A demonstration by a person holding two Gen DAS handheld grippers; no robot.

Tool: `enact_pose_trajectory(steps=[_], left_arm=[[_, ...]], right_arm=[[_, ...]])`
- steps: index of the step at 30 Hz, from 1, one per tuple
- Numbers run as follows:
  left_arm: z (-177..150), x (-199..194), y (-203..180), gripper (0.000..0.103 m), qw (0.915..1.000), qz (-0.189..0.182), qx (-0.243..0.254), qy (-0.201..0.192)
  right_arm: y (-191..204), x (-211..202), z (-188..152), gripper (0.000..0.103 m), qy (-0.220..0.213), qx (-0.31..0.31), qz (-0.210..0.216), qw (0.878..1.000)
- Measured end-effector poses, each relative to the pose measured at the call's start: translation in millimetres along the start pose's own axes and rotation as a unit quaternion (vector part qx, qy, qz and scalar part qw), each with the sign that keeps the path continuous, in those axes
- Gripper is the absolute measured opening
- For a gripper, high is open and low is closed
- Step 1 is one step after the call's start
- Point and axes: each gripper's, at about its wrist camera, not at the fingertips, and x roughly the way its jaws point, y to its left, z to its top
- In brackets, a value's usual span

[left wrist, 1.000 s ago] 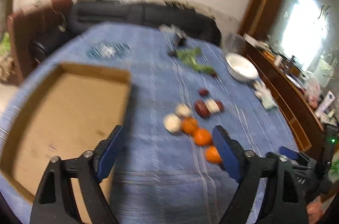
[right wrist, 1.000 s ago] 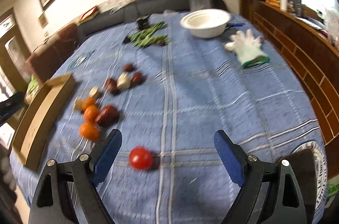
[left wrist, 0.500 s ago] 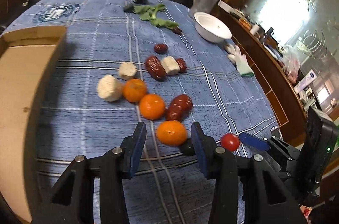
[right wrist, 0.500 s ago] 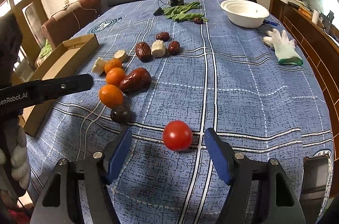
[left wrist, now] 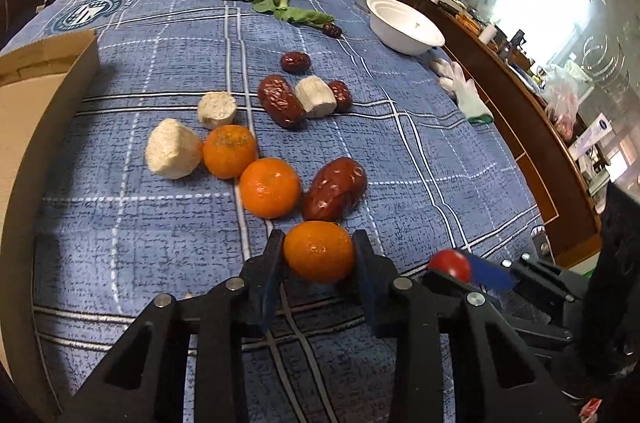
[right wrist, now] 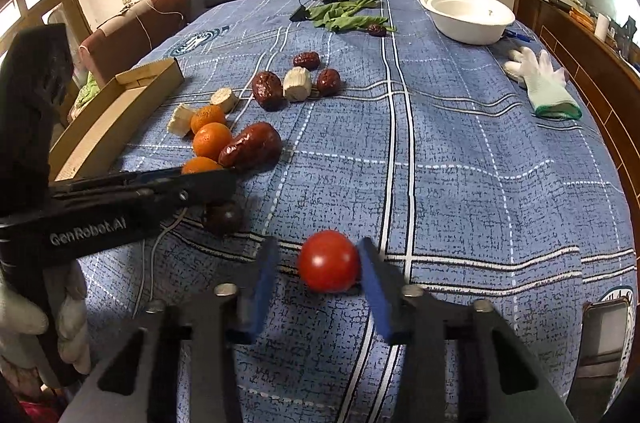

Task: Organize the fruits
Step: 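Carry the orange into the cardboard box and open the left gripper while the right releases the tomato there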

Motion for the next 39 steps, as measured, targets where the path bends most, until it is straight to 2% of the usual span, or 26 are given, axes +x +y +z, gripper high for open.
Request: enact_pose_trajectory(steps=[9,14,19,23,25,30,35,39], left_arm=[[1.5,-49.3,6.8,0.032,0.9979,0.03,0.012,-0.056],[1.4,-88.9,31.1,0.033,0.9941,0.056,-0.005,-0.093],[-4.2,-132.0,73.7,0.033,0.985,0.114,-0.031,-0.126],[-13.5,-159.7,111.3,0.033,0.9734,0.173,-0.055,-0.14],[-20.0,-170.5,130.8,0.033,0.9665,0.203,-0.066,-0.143],[-36.8,-183.6,172.7,0.033,0.9547,0.248,-0.094,-0.135],[-50.7,-181.2,201.8,0.033,0.951,0.26,-0.124,-0.114],[-58.0,-177.7,214.2,0.033,0.9501,0.259,-0.14,-0.105]], right_arm=[[6.3,-15.5,0.8,0.032,-0.015,0.004,0.004,1.0],[30.3,-36.4,9.7,0.032,-0.037,-0.016,0.014,0.999],[77.9,-52.0,29.6,0.032,-0.053,-0.058,0.056,0.995],[128.6,-55.3,45.0,0.032,-0.058,-0.099,0.101,0.988],[156.7,-51.2,50.8,0.032,-0.055,-0.12,0.123,0.984],[221.5,-26.5,52.8,0.033,-0.044,-0.171,0.154,0.972],[263.5,7.6,45.4,0.033,-0.02,-0.193,0.165,0.967],[280.9,33.9,40.4,0.033,0.001,-0.201,0.169,0.965]])
